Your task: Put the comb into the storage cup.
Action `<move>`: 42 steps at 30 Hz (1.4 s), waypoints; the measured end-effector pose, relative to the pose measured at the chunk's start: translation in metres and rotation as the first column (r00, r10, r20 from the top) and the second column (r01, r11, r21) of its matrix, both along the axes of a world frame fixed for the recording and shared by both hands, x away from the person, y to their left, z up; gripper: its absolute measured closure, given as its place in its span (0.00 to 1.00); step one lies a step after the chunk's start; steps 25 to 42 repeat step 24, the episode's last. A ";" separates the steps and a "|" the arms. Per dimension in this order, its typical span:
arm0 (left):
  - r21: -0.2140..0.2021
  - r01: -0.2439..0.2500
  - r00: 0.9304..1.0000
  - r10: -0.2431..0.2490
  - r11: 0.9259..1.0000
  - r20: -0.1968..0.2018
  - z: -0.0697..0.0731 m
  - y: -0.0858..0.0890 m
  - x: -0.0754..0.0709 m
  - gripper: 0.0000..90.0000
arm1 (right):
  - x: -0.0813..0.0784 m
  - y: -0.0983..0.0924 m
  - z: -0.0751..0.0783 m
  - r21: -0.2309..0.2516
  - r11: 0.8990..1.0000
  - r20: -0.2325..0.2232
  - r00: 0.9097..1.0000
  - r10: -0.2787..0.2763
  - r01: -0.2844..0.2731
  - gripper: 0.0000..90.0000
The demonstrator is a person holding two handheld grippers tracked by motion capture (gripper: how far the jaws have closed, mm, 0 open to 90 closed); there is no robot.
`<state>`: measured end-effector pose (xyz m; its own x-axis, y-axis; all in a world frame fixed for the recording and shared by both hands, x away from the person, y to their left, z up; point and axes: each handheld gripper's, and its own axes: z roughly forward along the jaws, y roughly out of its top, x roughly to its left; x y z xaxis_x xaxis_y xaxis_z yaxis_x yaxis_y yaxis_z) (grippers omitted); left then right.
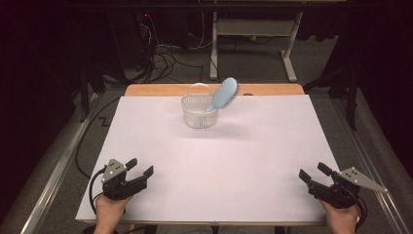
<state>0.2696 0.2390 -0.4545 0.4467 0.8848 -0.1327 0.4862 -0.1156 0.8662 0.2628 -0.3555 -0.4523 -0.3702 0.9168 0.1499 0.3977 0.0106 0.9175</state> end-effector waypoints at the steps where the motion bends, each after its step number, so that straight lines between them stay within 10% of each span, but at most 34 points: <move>1: 0.000 0.000 1.000 0.000 1.000 -0.002 0.000 0.000 0.000 0.34 | -0.001 -0.001 -0.001 -0.002 1.000 0.000 1.000 0.001 -0.001 0.24; 42: -0.009 0.009 1.000 -0.009 1.000 -0.004 0.000 -0.001 0.002 0.34 | -0.006 -0.004 -0.009 0.014 1.000 -0.002 1.000 0.010 -0.010 0.24</move>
